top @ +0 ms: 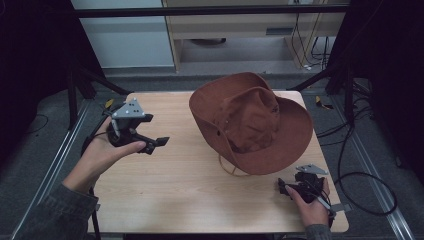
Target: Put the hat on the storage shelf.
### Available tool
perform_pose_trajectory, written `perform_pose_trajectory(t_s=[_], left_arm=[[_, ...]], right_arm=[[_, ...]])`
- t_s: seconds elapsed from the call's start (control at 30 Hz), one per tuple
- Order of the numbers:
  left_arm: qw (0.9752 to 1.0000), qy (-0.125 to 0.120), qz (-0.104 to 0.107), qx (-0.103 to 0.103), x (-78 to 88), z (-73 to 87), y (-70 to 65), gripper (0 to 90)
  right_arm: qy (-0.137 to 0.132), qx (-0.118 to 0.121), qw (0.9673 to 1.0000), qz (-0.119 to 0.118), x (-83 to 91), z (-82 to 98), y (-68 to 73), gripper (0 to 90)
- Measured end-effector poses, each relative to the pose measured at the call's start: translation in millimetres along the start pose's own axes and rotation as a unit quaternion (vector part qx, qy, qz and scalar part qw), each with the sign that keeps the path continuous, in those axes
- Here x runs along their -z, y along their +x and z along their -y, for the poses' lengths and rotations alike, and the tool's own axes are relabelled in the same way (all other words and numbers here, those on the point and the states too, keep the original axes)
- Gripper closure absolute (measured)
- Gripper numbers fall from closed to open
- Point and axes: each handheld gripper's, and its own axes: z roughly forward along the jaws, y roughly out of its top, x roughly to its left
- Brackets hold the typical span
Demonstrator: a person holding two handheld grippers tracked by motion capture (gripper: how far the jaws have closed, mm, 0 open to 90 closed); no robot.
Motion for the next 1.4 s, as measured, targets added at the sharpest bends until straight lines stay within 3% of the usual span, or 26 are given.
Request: perform_pose_trajectory(t_s=[0.4, 0.63, 0.8, 0.93, 1.03, 1.17, 1.4], left_arm=[[0.9979, 0.043, -0.010, 0.048, -30.5, 79.1, 10.6, 9.8], [0.9948, 0.069, -0.019, 0.072, -50.9, 124.8, 13.6, 9.0], [0.9913, 0.088, -0.030, 0.093, -61.5, 155.8, 20.6, 8.9], [0.9888, 0.094, -0.035, 0.110, -65.4, 174.2, 24.0, 8.7], [0.9887, 0.098, -0.041, 0.106, -67.6, 184.0, 24.3, 7.9], [0.9886, 0.100, -0.047, 0.102, -69.4, 191.8, 26.0, 7.1], [0.9868, 0.096, -0.057, 0.117, -70.4, 202.0, 31.0, 7.0]], right_arm=[[0.000, 0.001, 1.0000, 0.000, 0.2, 0.0, -0.1, 0.5], [0.000, 0.001, 1.0000, 0.000, 0.2, 0.1, -0.1, 0.5], [0.000, 0.001, 1.0000, 0.000, 0.3, 0.1, -0.1, 0.5], [0.000, 0.001, 1.0000, 0.000, 0.2, 0.1, -0.1, 0.5], [0.000, 0.001, 1.0000, 0.000, 0.2, 0.1, -0.1, 0.4], [0.001, 0.001, 1.0000, 0.000, 0.3, 0.1, -0.1, 0.5], [0.001, 0.001, 1.0000, 0.000, 0.3, 0.1, -0.1, 0.5]])
